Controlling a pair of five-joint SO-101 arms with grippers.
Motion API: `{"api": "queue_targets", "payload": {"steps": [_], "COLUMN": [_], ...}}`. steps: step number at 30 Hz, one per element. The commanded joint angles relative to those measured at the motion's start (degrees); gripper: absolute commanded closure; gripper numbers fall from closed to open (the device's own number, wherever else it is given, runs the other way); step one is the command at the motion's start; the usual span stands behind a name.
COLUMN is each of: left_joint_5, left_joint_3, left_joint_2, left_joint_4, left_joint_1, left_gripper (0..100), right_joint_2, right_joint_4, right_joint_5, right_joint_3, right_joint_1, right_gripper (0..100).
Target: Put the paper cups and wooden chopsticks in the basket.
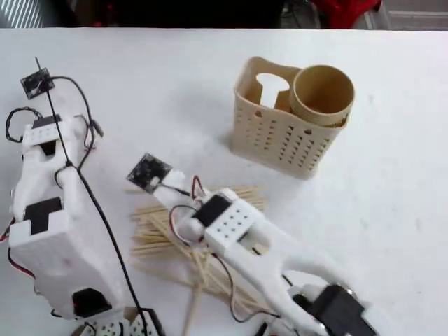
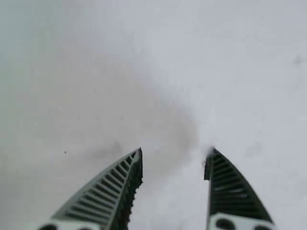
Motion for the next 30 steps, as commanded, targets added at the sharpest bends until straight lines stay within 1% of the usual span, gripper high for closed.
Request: {"api": "queue_targets", "payload": {"steps": [1,4,8,9,13,15,18,21,26,30], "left_joint_5": [0.6,0.6,0.6,0.6,0.6,0.6,0.6,0.6,0.6,0.6], "left_joint_3": [-2.8,-2.8,-2.8,-2.8,-2.8,-2.8,-2.8,-2.8,-2.8,-2.8], "left_joint_2": [-0.3,-0.3,-0.3,-0.3,-0.3,-0.3,-0.3,-0.3,-0.3,-0.3], "left_joint_4": [-1.1,-1.1,-1.1,-1.1,-1.1,-1.1,-1.1,-1.1,-1.1,-1.1], "left_joint_1": [-0.5,-0.5,-0.4,-0.4,-0.4,-0.4,-0.3,-0.3,-0.3,-0.3], "left_gripper": [78,78,78,78,78,78,78,78,78,78], "right_joint_2": [6.0,11.4,16.0,16.3,15.6,14.1,10.2,4.5,-8.0,-18.9], "right_joint_4": [-2.7,-2.5,-2.7,-2.6,-1.9,-1.3,0.7,3.1,7.0,7.1], "right_joint_5": [-1.1,-1.1,-1.1,-1.1,-1.1,-1.1,-1.1,-1.1,-1.0,-0.7], "right_joint_3": [-4.2,-7.5,-8.4,-8.4,-8.4,-8.4,-8.4,-8.4,-8.4,-9.0], "right_joint_1": [-0.7,-0.5,-0.4,-0.4,1.9,3.8,5.8,5.8,6.3,7.0], "right_gripper": [83.7,83.8,84.5,86.1,98.7,97.2,98.3,98.2,98.2,98.2]}}
